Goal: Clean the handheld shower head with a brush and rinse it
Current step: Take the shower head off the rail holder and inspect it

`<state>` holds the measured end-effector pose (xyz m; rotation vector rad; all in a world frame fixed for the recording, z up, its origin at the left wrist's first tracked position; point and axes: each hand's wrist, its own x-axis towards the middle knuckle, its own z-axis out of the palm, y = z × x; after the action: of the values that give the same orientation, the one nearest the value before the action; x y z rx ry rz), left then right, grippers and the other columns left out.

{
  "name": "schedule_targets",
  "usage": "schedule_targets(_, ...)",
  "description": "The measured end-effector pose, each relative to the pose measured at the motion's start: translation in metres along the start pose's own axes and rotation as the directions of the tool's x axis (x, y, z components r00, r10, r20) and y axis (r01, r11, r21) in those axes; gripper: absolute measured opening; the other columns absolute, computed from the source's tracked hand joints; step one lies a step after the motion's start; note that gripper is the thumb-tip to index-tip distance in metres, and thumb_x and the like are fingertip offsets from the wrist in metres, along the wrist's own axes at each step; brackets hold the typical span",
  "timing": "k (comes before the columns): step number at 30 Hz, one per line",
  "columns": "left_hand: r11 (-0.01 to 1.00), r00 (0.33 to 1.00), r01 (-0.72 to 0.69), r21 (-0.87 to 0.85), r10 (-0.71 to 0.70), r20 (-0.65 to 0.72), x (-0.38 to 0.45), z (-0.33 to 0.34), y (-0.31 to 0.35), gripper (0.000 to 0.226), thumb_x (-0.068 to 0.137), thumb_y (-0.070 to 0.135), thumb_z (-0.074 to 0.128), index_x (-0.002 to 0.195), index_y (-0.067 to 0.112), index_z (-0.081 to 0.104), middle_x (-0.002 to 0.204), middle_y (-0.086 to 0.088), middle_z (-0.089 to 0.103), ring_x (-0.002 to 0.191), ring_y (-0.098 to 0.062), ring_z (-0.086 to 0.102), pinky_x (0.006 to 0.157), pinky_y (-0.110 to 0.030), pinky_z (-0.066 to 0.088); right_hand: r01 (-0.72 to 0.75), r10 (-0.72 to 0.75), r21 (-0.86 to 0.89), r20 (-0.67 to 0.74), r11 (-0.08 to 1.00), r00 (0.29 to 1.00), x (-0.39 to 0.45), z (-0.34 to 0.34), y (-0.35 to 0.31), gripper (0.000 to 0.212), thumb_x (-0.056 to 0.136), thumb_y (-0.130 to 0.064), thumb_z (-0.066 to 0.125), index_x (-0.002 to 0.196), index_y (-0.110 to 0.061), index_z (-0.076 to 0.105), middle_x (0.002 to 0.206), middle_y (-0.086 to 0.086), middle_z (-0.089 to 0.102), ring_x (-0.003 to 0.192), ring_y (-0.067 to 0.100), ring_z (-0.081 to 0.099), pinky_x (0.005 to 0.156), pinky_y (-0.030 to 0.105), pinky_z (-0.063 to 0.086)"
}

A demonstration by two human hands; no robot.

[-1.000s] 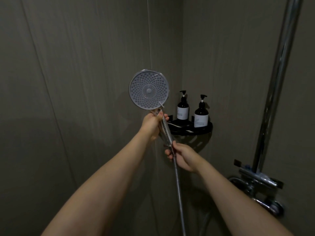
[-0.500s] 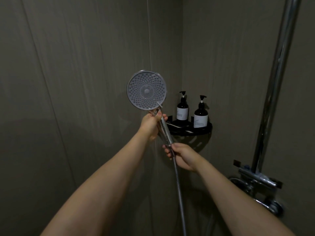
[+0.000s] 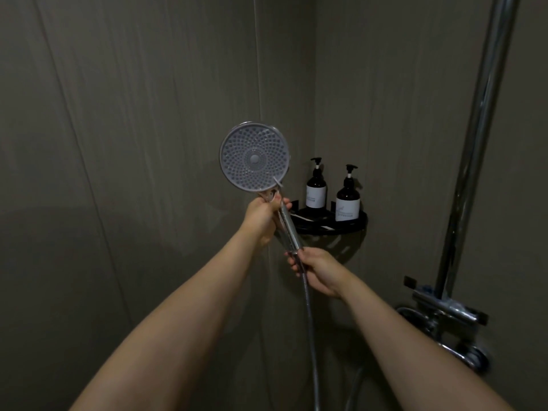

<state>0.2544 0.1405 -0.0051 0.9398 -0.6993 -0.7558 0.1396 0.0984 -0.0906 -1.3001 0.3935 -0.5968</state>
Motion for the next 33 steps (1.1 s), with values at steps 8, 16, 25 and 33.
schedule_targets(8,0.996,0.999,-0.033,0.078,0.031,0.029,-0.003,0.0,-0.001,0.021,0.097,0.006,0.04,0.079,0.01,0.049,0.074,-0.004,0.052,0.049,0.0,0.062,0.056,-0.013,0.052,0.087,-0.135,-0.406,-0.091,0.91,0.987,0.011,0.004,0.009,0.017,0.09,-0.007,0.055,0.083,-0.016,0.043,0.07,0.001,0.05,0.06,0.01,0.047,0.056,0.02,0.039)
schedule_targets(16,1.0,1.0,-0.009,-0.028,0.009,-0.002,0.002,-0.007,-0.002,0.023,0.097,0.002,0.039,0.077,0.01,0.049,0.065,-0.002,0.061,0.047,-0.001,0.062,0.07,-0.022,0.05,0.072,-0.087,-0.413,-0.018,0.908,0.996,0.012,0.002,0.004,0.022,0.095,-0.003,0.042,0.081,-0.016,0.053,0.074,0.0,0.056,0.058,0.002,0.052,0.051,0.015,0.038)
schedule_targets(25,0.999,1.0,-0.015,-0.042,0.015,-0.013,0.001,-0.005,0.001,0.022,0.098,0.004,0.038,0.079,0.008,0.049,0.076,-0.006,0.053,0.062,-0.01,0.059,0.068,-0.021,0.051,0.074,-0.083,-0.408,-0.007,0.91,0.996,0.016,0.001,0.007,0.022,0.098,-0.011,0.039,0.081,-0.017,0.051,0.067,-0.002,0.048,0.054,0.006,0.042,0.045,0.012,0.035)
schedule_targets(33,0.999,0.999,-0.024,-0.027,0.024,-0.022,0.002,-0.004,-0.004,0.022,0.098,0.006,0.039,0.08,0.01,0.051,0.076,-0.005,0.054,0.05,0.0,0.062,0.072,-0.023,0.049,0.088,-0.269,-0.653,-0.183,0.752,0.946,0.023,0.002,0.012,0.021,0.086,-0.006,0.058,0.074,-0.019,0.047,0.087,0.017,0.064,0.074,0.019,0.058,0.069,0.028,0.045)
